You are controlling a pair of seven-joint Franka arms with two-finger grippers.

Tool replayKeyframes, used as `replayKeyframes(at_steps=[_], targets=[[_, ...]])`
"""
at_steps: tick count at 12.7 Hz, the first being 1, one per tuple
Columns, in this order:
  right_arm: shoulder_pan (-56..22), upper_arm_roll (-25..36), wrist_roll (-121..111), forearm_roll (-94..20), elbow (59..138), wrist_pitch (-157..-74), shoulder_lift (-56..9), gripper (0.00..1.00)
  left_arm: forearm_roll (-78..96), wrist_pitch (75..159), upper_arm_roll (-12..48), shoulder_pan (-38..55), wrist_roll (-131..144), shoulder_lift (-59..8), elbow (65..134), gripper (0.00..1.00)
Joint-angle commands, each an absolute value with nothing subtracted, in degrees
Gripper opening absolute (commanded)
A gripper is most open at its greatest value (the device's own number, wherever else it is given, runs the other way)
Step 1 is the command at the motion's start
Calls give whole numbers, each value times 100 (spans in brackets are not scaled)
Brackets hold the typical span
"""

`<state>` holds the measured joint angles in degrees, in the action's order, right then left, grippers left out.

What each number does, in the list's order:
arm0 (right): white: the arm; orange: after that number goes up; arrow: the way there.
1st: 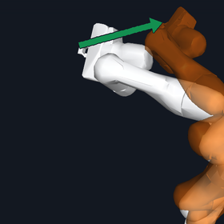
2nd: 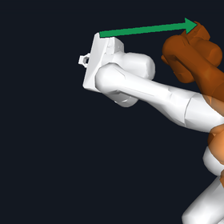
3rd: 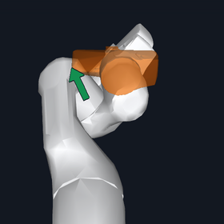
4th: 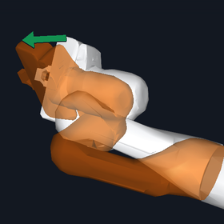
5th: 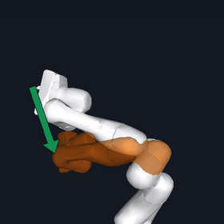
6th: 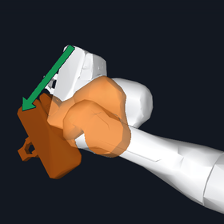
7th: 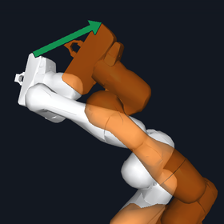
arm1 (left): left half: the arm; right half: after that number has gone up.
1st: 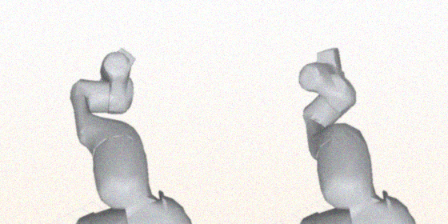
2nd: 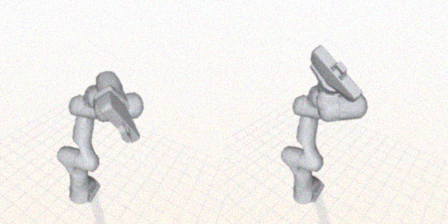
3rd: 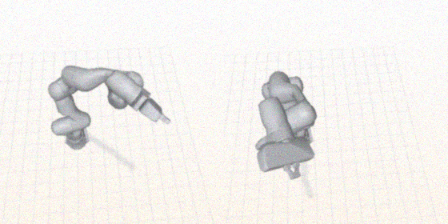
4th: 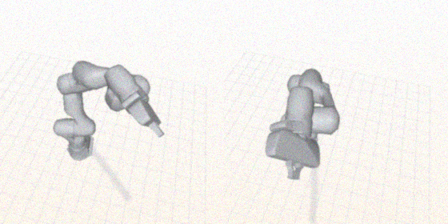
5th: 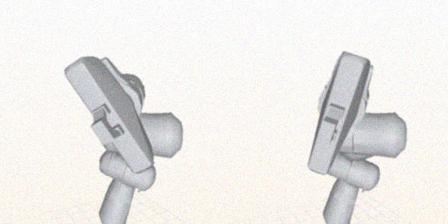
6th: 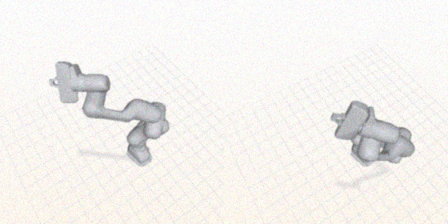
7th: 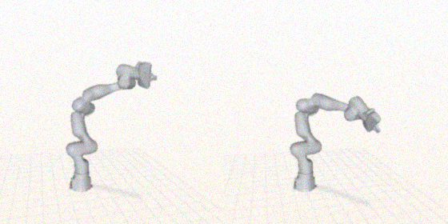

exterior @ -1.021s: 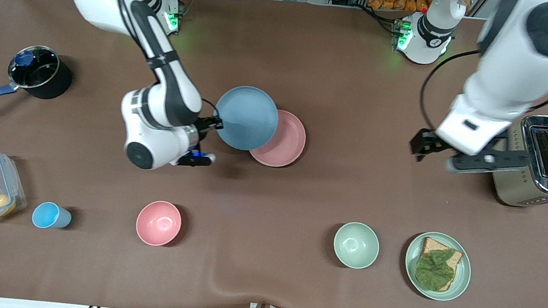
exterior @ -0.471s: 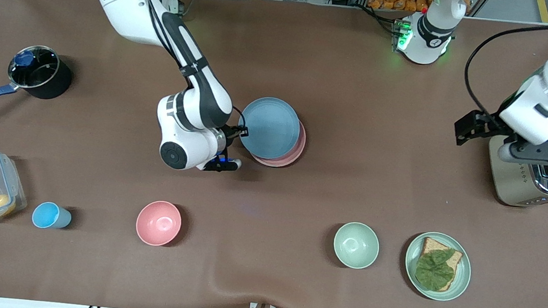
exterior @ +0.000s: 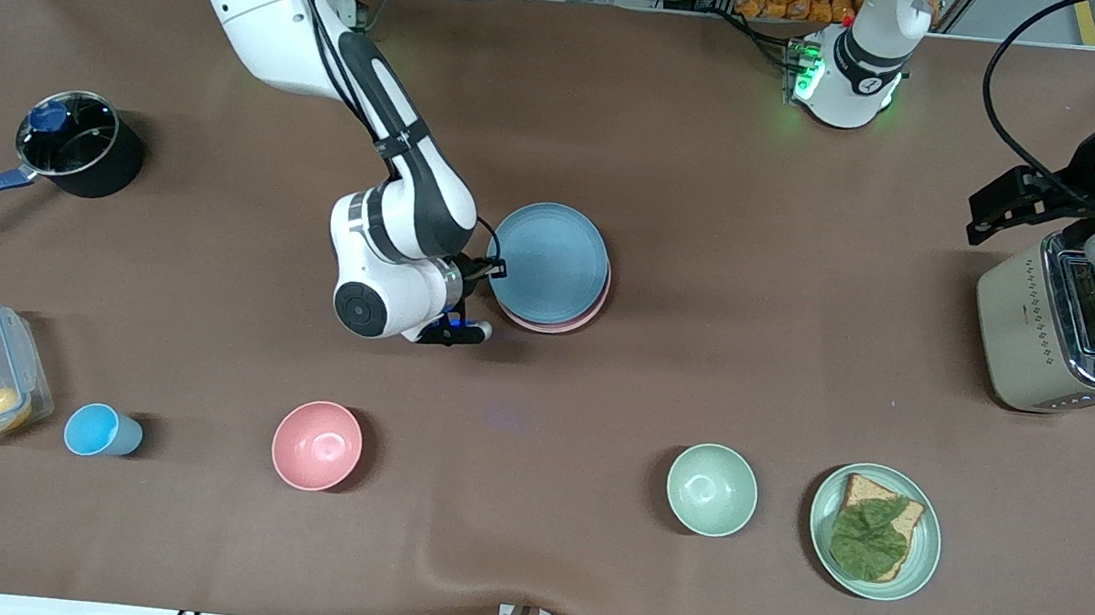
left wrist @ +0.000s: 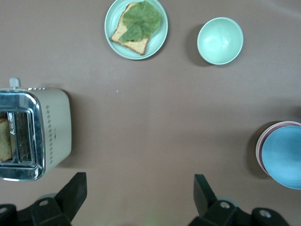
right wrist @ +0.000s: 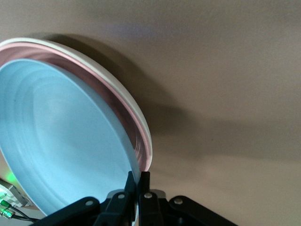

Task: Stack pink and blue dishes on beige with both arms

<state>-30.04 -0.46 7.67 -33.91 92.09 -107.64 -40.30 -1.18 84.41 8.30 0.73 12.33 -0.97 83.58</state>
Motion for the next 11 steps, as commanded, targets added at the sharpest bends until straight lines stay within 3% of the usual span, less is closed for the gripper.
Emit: replayKeyframes(at_steps=[1, 3, 4, 5, 6, 11], targets=[[-3146, 17, 835, -3647, 9053, -10862, -4183, 0, 0, 8473, 370, 334, 1064, 263, 8762, 100], [-3155, 9, 844, -3665, 9053, -10986, -4210, 5, 9, 8490, 369, 325, 976, 465, 9077, 100], [-3164, 9, 844, -3665, 9053, -10986, -4227, 19, 0, 8499, 360, 334, 976, 518, 9114, 100], [-3164, 9, 835, -3674, 9044, -11021, -4228, 83, 0, 8499, 360, 334, 984, 510, 9114, 100], [-3164, 9, 835, -3674, 9035, -11039, -4219, 100, 0, 8499, 369, 334, 984, 492, 9106, 100], [-2700, 26, 730, -3613, 8667, -10698, -4079, 100, -9, 8517, 483, 308, 976, 405, 8904, 100]])
